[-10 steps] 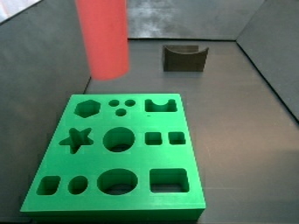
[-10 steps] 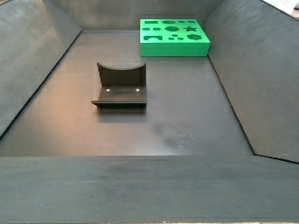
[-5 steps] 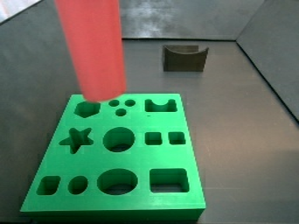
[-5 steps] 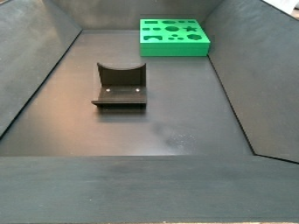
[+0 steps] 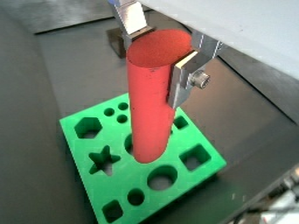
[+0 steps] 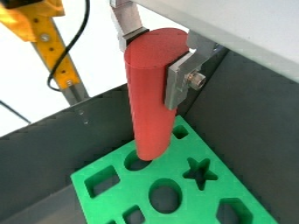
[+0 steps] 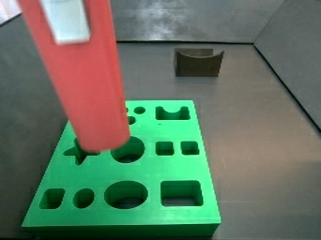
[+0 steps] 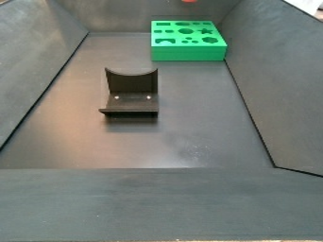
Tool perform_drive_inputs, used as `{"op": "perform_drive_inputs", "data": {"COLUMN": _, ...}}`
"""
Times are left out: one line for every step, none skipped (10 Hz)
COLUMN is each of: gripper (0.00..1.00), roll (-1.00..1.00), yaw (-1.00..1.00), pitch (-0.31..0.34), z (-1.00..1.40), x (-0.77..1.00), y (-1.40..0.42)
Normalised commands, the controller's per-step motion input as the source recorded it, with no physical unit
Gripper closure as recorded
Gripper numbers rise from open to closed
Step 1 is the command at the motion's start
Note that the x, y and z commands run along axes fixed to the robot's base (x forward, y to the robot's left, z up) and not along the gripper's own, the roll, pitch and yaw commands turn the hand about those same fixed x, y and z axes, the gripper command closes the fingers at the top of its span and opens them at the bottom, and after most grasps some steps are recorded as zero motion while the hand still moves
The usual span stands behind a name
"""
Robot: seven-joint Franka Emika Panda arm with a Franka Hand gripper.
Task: Pick up the oval object. Move up. Place the oval object on the fixture. Regrasp the oval object. Move to above the board. Insert the oval object.
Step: Insert the oval object.
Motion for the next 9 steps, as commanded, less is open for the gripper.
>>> {"op": "perform_drive_inputs", "data": {"gripper": 1.0, "roll": 0.03, "yaw": -0.23, "pitch": 0.0, "z": -0.04, "x": 0.07, "y": -0.21}}
{"op": "perform_drive_inputs", "data": {"gripper": 1.0, "roll": 0.0, "yaw": 0.0, "pitch": 0.0, "z": -0.09, "x": 0.04, "y": -0.2}}
{"op": "perform_drive_inputs", "data": {"gripper": 1.0, "roll": 0.09, "yaw": -0.21, "pitch": 0.0, "z": -0.34, "x": 0.14, "y": -0.24}}
{"op": "perform_drive_inputs", "data": {"gripper": 1.0, "roll": 0.11, "yaw": -0.14, "pitch": 0.0, "z": -0.34, "x": 0.17, "y": -0.16}}
{"op": "perform_drive_inputs", "data": {"gripper": 1.0, "roll": 0.0, "yaw": -0.05, "pitch": 0.0, "z": 0.0, "x": 0.11, "y": -0.01}}
{"op": "perform_drive_inputs", "data": {"gripper": 1.0, "roll": 0.07, "yaw": 0.0, "pitch": 0.0, "z": -0.13, "x": 0.08, "y": -0.01}}
{"op": "perform_drive_inputs", "data": {"gripper": 1.0, "roll": 0.13, "yaw": 0.0, "pitch": 0.0, "z": -0.34, "x": 0.19, "y": -0.11}}
{"op": "perform_drive_inputs", "data": {"gripper": 1.0, "roll": 0.1, "yaw": 0.0, "pitch": -0.021, "z": -0.45, "x": 0.18, "y": -0.13}}
{"op": "perform_drive_inputs", "data": {"gripper": 1.0, "roll": 0.06, "yaw": 0.0, "pitch": -0.023, "z": -0.41, "x": 0.15, "y": -0.14}}
